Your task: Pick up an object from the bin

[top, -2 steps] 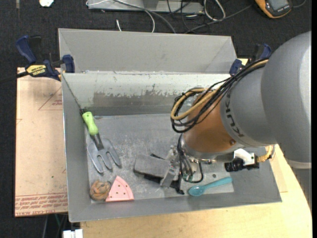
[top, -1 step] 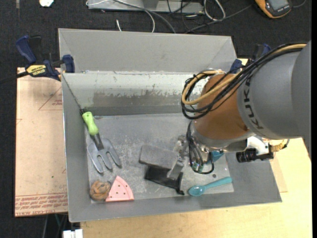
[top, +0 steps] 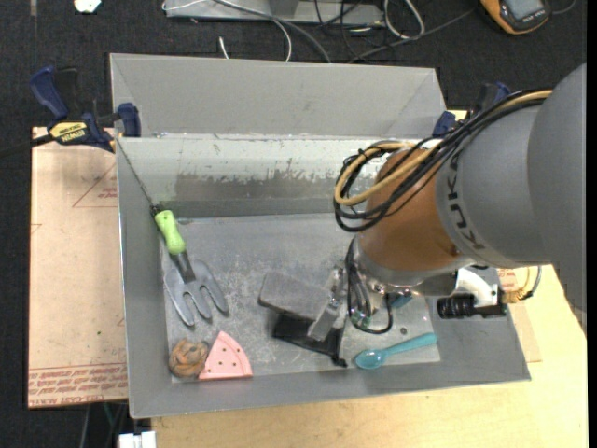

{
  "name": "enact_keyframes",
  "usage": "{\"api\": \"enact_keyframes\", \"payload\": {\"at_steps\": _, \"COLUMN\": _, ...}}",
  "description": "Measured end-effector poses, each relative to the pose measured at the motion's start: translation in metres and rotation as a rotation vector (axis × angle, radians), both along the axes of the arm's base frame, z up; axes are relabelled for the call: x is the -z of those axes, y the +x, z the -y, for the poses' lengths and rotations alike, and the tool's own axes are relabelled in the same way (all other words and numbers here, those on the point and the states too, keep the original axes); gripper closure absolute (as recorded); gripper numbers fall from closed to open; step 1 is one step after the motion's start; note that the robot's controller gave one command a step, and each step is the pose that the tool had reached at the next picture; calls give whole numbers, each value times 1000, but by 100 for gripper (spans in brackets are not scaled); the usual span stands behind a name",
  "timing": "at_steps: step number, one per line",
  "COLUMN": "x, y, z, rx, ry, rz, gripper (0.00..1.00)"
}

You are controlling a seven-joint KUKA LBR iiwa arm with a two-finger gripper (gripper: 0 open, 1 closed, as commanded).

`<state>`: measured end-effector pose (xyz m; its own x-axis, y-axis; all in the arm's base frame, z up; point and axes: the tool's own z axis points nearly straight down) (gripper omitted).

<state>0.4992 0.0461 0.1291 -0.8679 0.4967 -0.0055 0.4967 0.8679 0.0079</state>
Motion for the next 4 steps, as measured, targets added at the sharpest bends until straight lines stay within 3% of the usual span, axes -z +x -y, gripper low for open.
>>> {"api": "enact_keyframes", "payload": {"at_steps": 1, "x": 22, "y": -10, "z": -16, "rx": -16, "ry": 0, "rz": -1, "gripper": 100}}
{"api": "enact_keyframes", "payload": {"at_steps": 2, "x": 41, "y": -8, "z": -16, "rx": 139, "ry": 1, "rz": -4, "gripper": 100}}
{"api": "enact_keyframes", "payload": {"at_steps": 3, "x": 54, "y": -14, "z": -16, "rx": 48, "ry": 1, "rz": -2, "gripper": 100}}
{"api": "enact_keyframes", "payload": {"at_steps": 4, "x": 58, "y": -11, "z": -43, "rx": 167, "ry": 1, "rz": -2, "gripper": 100}}
